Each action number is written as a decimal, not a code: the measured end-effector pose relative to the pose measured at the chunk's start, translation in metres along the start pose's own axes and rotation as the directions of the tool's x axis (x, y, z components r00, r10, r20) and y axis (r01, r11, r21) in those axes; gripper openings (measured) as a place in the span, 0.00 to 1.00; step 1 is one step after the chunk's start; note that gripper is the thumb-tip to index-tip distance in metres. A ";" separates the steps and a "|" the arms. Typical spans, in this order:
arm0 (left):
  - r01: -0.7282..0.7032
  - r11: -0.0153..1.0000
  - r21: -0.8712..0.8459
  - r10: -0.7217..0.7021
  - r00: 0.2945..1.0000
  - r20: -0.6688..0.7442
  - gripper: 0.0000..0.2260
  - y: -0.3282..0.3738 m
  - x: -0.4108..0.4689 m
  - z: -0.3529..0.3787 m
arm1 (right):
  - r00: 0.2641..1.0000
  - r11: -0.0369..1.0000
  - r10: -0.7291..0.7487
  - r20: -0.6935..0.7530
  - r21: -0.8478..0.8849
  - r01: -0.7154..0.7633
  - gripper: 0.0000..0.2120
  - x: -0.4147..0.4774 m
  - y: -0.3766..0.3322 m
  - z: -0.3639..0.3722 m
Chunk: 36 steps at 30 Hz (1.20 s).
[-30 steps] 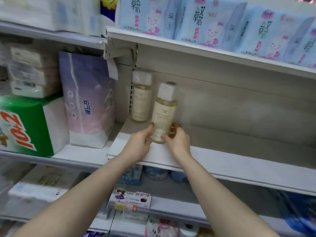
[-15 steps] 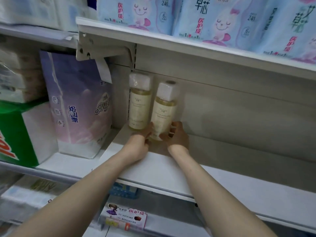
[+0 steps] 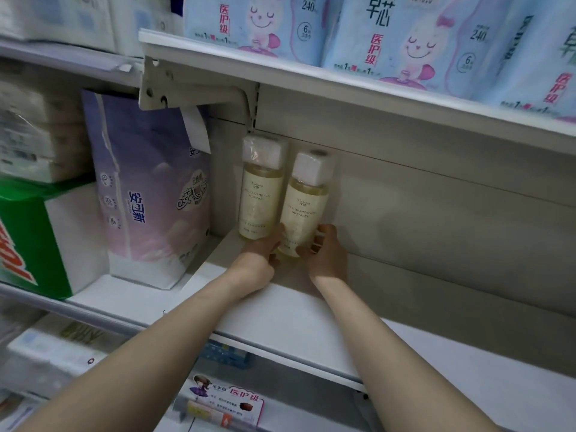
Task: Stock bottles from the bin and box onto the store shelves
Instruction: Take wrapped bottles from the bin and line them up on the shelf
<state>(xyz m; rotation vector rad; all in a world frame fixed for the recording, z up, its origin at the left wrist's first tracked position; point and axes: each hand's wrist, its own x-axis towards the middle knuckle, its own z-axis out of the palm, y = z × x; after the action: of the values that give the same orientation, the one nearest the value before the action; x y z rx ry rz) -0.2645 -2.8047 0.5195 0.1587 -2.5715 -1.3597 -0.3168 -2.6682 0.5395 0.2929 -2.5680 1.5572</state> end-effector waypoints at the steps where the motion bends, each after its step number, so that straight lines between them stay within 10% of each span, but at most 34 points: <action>1: 0.004 1.000 -0.005 -0.004 1.000 0.006 0.33 0.000 0.000 -0.001 | 1.000 1.000 0.000 0.006 -0.009 0.000 0.23 0.000 0.000 0.000; 19: -0.283 0.959 -0.031 0.273 0.945 -0.182 0.23 0.021 -0.095 -0.037 | 0.997 0.997 -0.065 -0.044 0.048 0.067 0.17 -0.113 -0.041 -0.014; 36: -0.235 0.965 -0.115 0.201 0.948 -0.245 0.16 -0.075 -0.261 -0.089 | 0.986 0.978 -0.166 0.023 0.136 0.161 0.17 -0.291 -0.037 0.067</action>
<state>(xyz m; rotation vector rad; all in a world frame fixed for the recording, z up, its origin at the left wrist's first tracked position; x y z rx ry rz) 0.0096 -2.8661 0.4670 0.0054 -2.2180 -1.3491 -0.0252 -2.7154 0.4806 0.5346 -2.3978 1.6785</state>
